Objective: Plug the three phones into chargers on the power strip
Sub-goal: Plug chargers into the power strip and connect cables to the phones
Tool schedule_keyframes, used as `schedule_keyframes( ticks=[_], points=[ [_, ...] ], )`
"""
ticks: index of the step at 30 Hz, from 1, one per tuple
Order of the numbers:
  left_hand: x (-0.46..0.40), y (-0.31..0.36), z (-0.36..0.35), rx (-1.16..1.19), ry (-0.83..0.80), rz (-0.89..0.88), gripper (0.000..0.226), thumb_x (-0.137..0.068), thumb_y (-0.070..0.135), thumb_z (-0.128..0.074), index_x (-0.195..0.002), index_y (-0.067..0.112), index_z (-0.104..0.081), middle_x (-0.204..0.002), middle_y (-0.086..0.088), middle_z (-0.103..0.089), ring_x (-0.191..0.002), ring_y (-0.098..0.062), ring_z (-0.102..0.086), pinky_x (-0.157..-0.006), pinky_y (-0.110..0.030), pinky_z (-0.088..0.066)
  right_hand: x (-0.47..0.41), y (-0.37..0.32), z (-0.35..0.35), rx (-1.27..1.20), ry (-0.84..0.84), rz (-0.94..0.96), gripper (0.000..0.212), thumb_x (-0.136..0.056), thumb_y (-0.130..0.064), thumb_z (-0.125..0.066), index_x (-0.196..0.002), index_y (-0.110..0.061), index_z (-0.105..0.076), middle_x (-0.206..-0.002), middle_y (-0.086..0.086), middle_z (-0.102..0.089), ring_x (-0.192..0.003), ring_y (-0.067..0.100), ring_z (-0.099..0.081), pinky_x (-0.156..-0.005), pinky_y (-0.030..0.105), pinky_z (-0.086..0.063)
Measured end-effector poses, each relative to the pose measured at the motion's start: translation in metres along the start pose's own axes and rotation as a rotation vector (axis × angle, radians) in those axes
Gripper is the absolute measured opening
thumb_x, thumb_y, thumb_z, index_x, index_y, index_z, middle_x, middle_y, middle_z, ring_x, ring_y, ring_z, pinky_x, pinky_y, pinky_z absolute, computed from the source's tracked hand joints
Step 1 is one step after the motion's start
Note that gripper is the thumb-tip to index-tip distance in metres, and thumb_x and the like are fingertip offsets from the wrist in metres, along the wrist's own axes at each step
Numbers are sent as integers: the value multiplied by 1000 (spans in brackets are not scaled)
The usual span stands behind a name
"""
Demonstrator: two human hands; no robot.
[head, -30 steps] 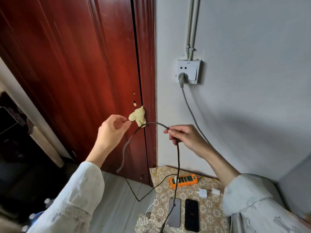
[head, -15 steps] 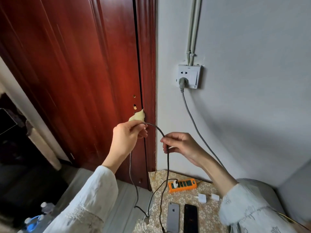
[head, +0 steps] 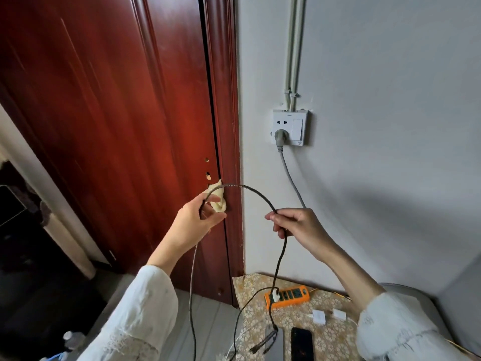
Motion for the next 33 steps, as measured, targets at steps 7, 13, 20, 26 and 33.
schedule_keyframes(
  ticks=[7, 13, 20, 26, 33],
  points=[
    [3, 50, -25, -101, -79, -253, 14, -85, 22, -62, -94, 13, -68, -56, 17, -49, -49, 5, -46, -51, -7, -34, -13, -23, -10, 199, 3, 109, 16, -87, -20, -60, -86, -10, -72, -54, -6, -54, -42, 5, -43, -47, 17, -38],
    [1, 19, 0, 226, 84, -134, 16, -89, 17, -55, -82, 12, -68, -41, 16, -48, -41, -2, -40, -51, -21, -32, 0, 10, -9, 114, -130, -28, 11, -85, -15, -62, -78, -9, -69, -60, -6, -59, -54, -1, -56, -58, 8, -45],
    [-3, -28, 34, 314, 274, 16, 18, -90, 21, -54, -78, 24, -66, -43, 11, -45, -42, -2, -38, -47, -19, -34, 12, 48, 29, 76, -7, -156, 17, -86, -10, -60, -79, -21, -70, -70, 0, -63, -59, 1, -60, -62, 12, -50],
    [-8, -7, -4, 241, 3, -40, 9, -87, 22, -58, -92, 25, -65, -61, 3, -55, -46, -1, -45, -46, -12, -37, -5, 3, 13, 77, -3, 25, 21, -86, -16, -61, -77, -32, -72, -52, -11, -58, -49, 2, -47, -52, 12, -41],
    [-4, 19, -36, 362, -245, -64, 23, -93, 21, -47, -81, 16, -67, -57, -1, -31, -48, -10, -28, -48, -23, -23, -15, -1, -11, -310, -154, -50, 17, -87, -14, -58, -80, -13, -74, -49, -8, -41, -43, 8, -32, -43, 18, -28]
  ],
)
Point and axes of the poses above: each hand's wrist, its own x-axis away from the middle knuckle, its own z-axis out of the back of the hand, y = z × x, the point moved 8 cm from there along -x, towards the middle knuckle
